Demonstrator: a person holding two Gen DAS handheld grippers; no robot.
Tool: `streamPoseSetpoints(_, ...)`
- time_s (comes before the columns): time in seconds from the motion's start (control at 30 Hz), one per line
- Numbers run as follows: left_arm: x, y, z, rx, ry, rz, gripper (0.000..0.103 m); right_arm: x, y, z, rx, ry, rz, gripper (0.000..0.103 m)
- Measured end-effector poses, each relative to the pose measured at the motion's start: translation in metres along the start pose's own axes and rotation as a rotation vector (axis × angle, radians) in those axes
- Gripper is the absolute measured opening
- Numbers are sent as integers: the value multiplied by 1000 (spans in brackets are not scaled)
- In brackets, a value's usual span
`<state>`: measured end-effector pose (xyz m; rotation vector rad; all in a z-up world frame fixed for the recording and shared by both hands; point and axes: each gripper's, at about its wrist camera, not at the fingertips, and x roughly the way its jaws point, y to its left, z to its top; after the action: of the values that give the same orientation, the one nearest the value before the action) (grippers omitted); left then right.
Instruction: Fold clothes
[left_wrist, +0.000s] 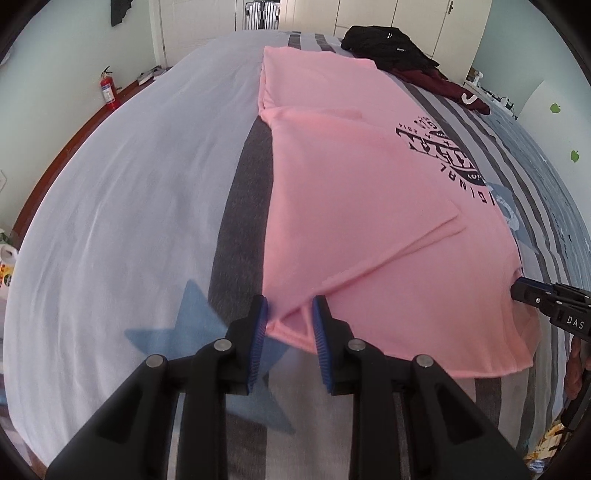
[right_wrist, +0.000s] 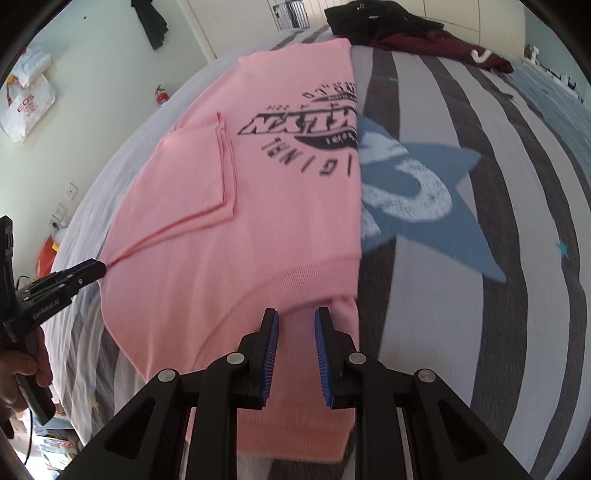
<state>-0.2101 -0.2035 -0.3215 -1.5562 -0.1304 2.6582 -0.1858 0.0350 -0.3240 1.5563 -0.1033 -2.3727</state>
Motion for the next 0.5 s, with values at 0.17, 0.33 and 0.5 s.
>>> streamPoseSetpoints(0.17,-12,-4,33,6,-94,-17,22,-15,2,4,0,-28,6,18)
streamPoseSetpoints(0.33,11,-15,87,22,-167,-37,22,-17,0,25,14,-71,-6,18)
streamPoseSetpoints(0.5,60,-16,107,29,-91,-46,22,-5,-5,49,37,-104,-15,18)
